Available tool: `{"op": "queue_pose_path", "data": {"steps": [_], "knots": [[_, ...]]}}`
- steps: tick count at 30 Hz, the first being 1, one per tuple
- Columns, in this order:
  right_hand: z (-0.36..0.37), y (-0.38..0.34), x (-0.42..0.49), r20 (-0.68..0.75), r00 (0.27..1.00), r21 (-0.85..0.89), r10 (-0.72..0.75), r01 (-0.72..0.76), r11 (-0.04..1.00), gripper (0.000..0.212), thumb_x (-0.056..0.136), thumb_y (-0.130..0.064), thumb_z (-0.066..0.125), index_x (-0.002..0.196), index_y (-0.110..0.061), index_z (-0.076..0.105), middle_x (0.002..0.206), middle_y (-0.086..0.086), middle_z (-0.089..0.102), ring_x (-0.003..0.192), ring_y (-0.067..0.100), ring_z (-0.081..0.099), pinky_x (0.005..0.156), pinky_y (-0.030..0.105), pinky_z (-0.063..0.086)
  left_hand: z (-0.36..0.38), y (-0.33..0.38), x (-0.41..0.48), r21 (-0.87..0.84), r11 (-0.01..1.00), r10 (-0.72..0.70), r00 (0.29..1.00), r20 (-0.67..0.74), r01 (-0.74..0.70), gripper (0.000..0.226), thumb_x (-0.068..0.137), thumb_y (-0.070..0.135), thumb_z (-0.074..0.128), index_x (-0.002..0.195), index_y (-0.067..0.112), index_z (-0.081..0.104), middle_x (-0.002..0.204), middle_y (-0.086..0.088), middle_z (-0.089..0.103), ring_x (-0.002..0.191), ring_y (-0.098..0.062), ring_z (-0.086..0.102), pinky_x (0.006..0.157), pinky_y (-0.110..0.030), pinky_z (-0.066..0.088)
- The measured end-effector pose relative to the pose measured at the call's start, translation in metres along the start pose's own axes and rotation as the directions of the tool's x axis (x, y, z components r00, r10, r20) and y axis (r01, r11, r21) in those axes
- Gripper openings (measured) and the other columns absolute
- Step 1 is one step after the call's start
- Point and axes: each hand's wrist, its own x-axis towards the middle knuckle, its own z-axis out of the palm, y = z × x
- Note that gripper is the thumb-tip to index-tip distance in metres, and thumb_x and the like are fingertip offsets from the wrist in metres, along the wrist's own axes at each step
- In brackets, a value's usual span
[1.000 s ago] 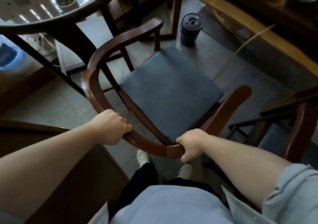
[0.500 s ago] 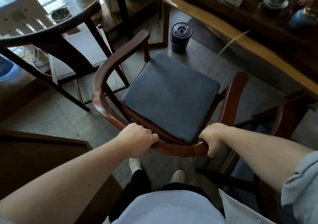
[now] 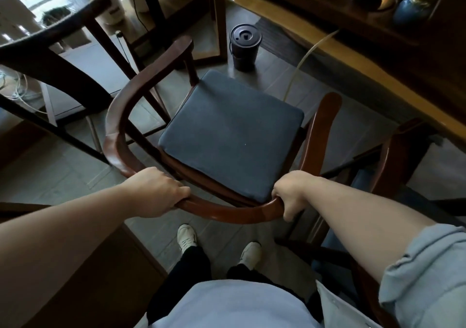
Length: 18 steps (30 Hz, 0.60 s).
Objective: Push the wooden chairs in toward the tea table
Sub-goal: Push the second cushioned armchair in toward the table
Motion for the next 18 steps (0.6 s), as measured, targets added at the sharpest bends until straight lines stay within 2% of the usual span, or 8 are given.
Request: {"op": "queue_pose_path", "data": {"steps": [6,9,13,18], "knots": [[0.012,-0.003,-0.007,-0.021,0.998,0.054,0.053,-0.051,0.997,0.029,0.051,-0.055,0.064,0.068,-0.032,0.057,0.067,-0.01,0.062,0.064,0.013,0.059,0.052,0.028,0.039,-0.004,0.007,0.003,0.057,0.998,-0.024,1.0,-0.002,0.024,0.02,0.092,0.05,0.046,0.104,0.034,0.046,0.096,0.011,0.066,0.085,-0.017,0.063,0.063,-0.031,0.041],[0.022,-0.004,-0.015,0.017,0.997,0.08,0.069,-0.07,0.994,0.034,0.053,-0.052,0.066,0.078,-0.031,0.063,0.07,-0.009,0.064,0.066,0.014,0.061,0.056,0.029,0.044,-0.004,0.017,0.006,0.073,0.997,0.002,0.999,-0.037,0.001,0.02,0.09,0.049,0.048,0.104,0.035,0.047,0.097,0.012,0.066,0.086,-0.017,0.063,0.061,-0.029,0.035],[0.033,-0.002,-0.024,0.047,0.995,0.122,0.091,-0.096,0.988,0.046,0.058,-0.051,0.071,0.097,-0.029,0.067,0.081,-0.006,0.066,0.075,0.018,0.064,0.072,0.037,0.058,-0.008,0.025,0.015,0.108,0.994,0.037,0.997,-0.064,-0.03,0.02,0.089,0.047,0.05,0.104,0.034,0.049,0.097,0.011,0.066,0.085,-0.016,0.063,0.06,-0.028,0.032],[0.051,0.0,-0.036,0.043,0.992,0.142,0.119,-0.124,0.982,0.059,0.058,-0.055,0.073,0.109,-0.027,0.067,0.085,-0.006,0.067,0.076,0.017,0.064,0.068,0.034,0.058,-0.014,0.036,0.025,0.126,0.989,0.087,0.992,-0.096,-0.074,0.02,0.089,0.046,0.05,0.103,0.033,0.051,0.095,0.012,0.066,0.084,-0.015,0.063,0.06,-0.027,0.03]]}}
